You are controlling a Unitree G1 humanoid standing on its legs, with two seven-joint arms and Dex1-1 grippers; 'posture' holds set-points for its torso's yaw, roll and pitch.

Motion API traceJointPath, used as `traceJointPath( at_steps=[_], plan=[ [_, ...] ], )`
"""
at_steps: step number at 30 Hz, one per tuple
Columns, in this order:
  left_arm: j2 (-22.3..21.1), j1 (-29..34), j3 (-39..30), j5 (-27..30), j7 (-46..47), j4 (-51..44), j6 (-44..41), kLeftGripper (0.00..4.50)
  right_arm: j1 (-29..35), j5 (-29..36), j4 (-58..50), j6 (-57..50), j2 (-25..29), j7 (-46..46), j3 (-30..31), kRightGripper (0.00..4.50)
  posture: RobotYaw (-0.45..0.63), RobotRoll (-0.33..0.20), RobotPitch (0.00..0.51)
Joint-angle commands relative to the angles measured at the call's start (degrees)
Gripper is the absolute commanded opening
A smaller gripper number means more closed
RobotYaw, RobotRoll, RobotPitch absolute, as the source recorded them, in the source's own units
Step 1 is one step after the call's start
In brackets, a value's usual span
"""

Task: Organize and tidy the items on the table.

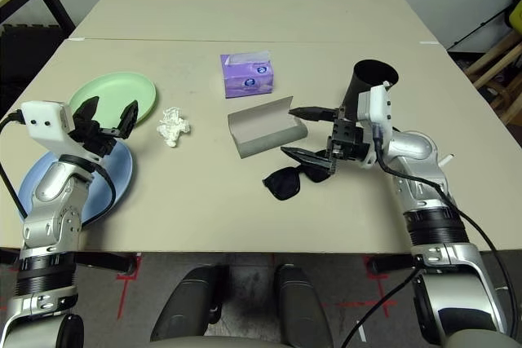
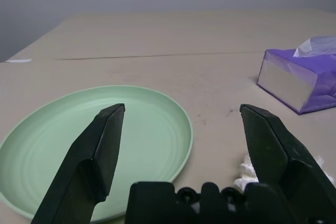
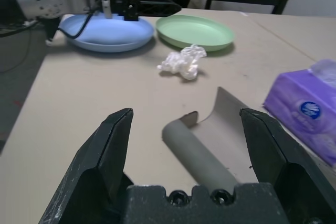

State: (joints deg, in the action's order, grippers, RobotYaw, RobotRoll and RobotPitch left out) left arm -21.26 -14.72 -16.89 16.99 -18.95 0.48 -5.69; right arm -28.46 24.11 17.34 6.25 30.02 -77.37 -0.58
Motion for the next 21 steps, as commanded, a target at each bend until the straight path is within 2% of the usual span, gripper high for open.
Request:
traceJointPath(
  at_steps=[1, 10, 21],
  plan=[
    [-0.4, 1.2, -0.2, 0.6, -0.4, -2.0, -0.9, 4.50, 0.0, -0.3, -0.2, 0.9, 0.1, -1.8, 0.9, 4.47, 0.12, 0.000, 0.165],
    [0.0, 2.7, 0.0, 0.8, -0.4, -3.5, -1.4, 4.50, 1.0, -0.6, -2.1, 1.0, 0.8, -3.4, 1.3, 4.47, 0.12, 0.000, 0.162],
    [-0.3, 3.3, 0.0, 1.3, -1.0, -3.7, -2.0, 4.50, 2.0, 1.3, -5.8, -7.4, 1.3, -2.4, 1.1, 4.47, 0.12, 0.000, 0.162]
  ],
)
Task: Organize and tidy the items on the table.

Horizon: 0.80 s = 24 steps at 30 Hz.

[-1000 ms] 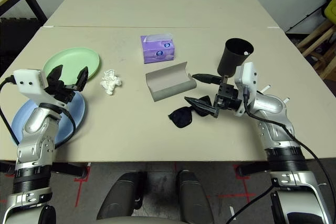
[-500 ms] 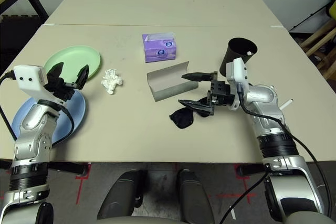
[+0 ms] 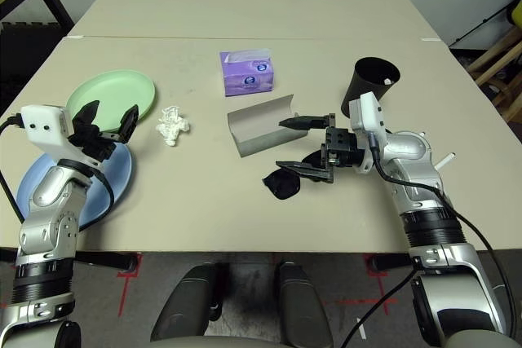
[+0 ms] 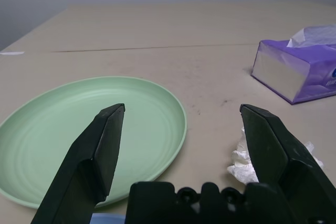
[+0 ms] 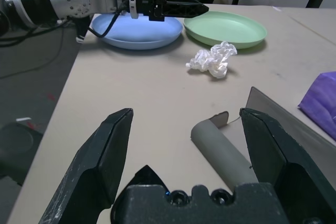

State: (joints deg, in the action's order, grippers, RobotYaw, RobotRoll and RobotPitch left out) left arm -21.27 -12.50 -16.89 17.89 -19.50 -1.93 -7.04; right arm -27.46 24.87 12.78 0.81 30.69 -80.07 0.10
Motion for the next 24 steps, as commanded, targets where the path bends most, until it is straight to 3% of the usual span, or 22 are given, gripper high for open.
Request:
traceJointPath(
  at_steps=[1, 15, 24],
  plan=[
    [-0.3, 1.1, 0.0, 0.4, -0.4, -1.3, -0.6, 4.50, 1.1, 0.5, -1.3, -2.2, 0.6, 0.4, 0.4, 4.47, 0.12, 0.000, 0.162],
    [-1.0, 1.5, 0.3, 0.1, -1.5, -1.3, -0.2, 4.50, 1.8, -2.0, 0.5, 3.5, 0.0, -0.6, 1.2, 4.47, 0.13, 0.000, 0.162],
    [-6.7, 1.3, -2.0, 2.2, -6.7, -0.3, -1.5, 4.50, 2.3, -1.8, 0.5, 4.1, 0.1, 0.1, 1.0, 4.47, 0.12, 0.000, 0.163]
  ],
)
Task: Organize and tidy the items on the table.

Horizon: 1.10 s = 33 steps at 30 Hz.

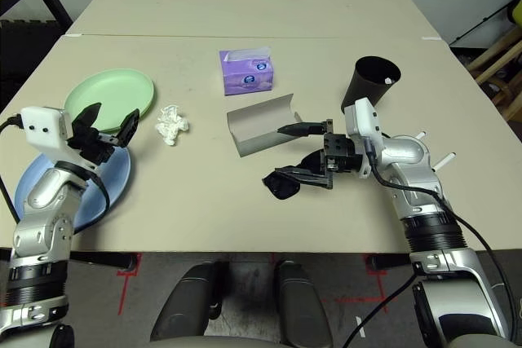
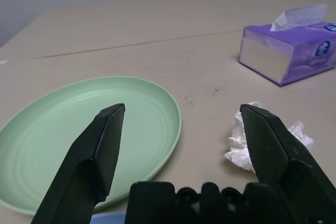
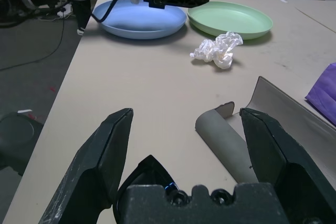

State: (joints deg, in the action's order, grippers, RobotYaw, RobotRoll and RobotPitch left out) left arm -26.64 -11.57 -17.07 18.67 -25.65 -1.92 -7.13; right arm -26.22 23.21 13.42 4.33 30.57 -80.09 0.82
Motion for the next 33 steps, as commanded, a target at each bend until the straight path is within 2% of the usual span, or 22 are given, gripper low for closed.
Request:
traceJointPath(
  at_steps=[1, 7, 11, 15, 19, 25, 33],
  plan=[
    [-2.1, 0.2, -2.6, 2.1, -0.4, -0.7, -2.6, 4.50, 1.3, -0.1, -0.3, 0.6, 0.2, 0.1, 0.2, 4.47, 0.12, 0.000, 0.163],
    [-10.7, 1.7, -3.8, 3.7, -5.1, -1.7, -11.3, 4.50, 2.2, -0.2, -0.8, 0.8, 0.3, 0.4, 0.3, 4.47, 0.14, 0.000, 0.169],
    [-15.2, 0.5, -6.1, 4.2, -6.8, 2.7, -13.4, 4.50, 2.4, -0.4, -0.6, 1.0, 0.0, 0.5, 0.6, 4.47, 0.13, 0.000, 0.170],
    [-15.7, 0.0, -9.1, 5.8, -7.1, 6.8, -14.0, 4.50, 2.6, -0.4, -1.0, 1.0, 0.1, 0.7, 0.7, 4.47, 0.13, 0.000, 0.169],
    [-16.9, 2.7, -11.4, 5.5, -8.1, 9.5, -14.9, 4.50, 2.7, -0.3, -1.3, 0.9, 0.5, 0.9, 0.6, 4.47, 0.12, 0.000, 0.169],
    [-18.5, 6.1, -14.2, 5.5, -7.1, 11.1, -18.5, 4.50, 3.1, -0.4, -1.6, 0.9, 0.8, 1.1, 0.8, 4.47, 0.12, 0.000, 0.169],
    [-20.2, 7.1, -16.8, 5.3, -7.3, 14.3, -19.7, 4.50, 2.9, -0.4, -1.9, 0.8, 0.8, 1.2, 0.9, 4.47, 0.12, 0.000, 0.170]
  ],
)
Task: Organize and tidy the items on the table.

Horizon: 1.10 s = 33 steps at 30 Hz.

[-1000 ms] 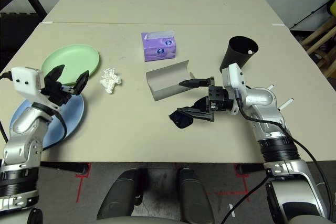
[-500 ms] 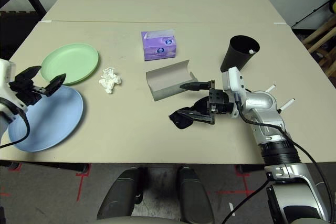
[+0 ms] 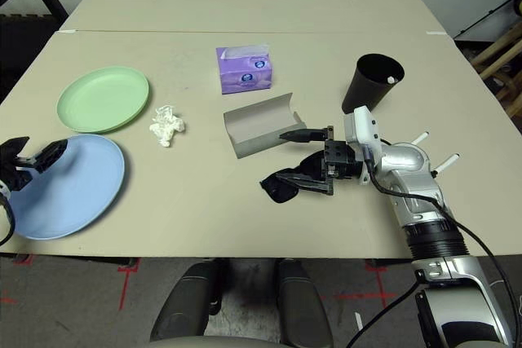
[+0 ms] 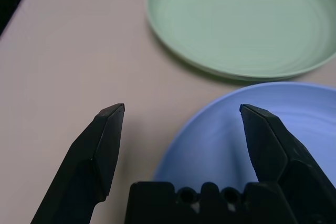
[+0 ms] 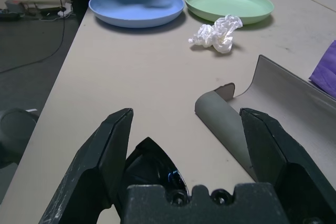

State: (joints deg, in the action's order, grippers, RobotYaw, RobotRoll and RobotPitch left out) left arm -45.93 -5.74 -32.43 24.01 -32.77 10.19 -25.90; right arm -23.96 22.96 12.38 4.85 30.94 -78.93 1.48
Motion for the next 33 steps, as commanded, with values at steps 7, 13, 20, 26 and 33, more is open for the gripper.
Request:
traceJointPath(
  at_steps=[7, 13, 20, 26, 33],
  plan=[
    [-2.0, 2.8, -3.3, 0.4, -1.0, 5.9, -2.9, 4.50, 0.6, -0.1, -1.1, 0.3, 0.4, 0.2, 0.2, 4.47, 0.12, 0.000, 0.170],
    [-2.7, 4.3, -3.9, 0.7, -2.3, 6.3, -3.8, 4.50, 0.9, -0.1, -1.7, 0.1, 0.6, 0.3, 0.2, 4.47, 0.12, 0.000, 0.171],
    [-2.7, 5.1, -4.8, 1.0, -2.3, 7.0, -4.5, 4.50, 0.7, 0.0, -2.1, 0.0, 0.5, 0.6, 0.4, 4.47, 0.11, 0.000, 0.171],
    [-2.8, 7.3, -6.0, 1.6, -3.3, 6.6, -5.5, 4.50, 0.7, -0.1, -2.2, 0.0, 0.7, 0.6, 0.4, 4.47, 0.12, 0.000, 0.171],
    [-2.4, 8.5, -7.1, 2.5, -3.0, 5.8, -5.9, 3.89, 0.7, -0.1, -2.3, -0.1, 0.8, 0.6, 0.4, 4.50, 0.12, 0.000, 0.172]
  ],
)
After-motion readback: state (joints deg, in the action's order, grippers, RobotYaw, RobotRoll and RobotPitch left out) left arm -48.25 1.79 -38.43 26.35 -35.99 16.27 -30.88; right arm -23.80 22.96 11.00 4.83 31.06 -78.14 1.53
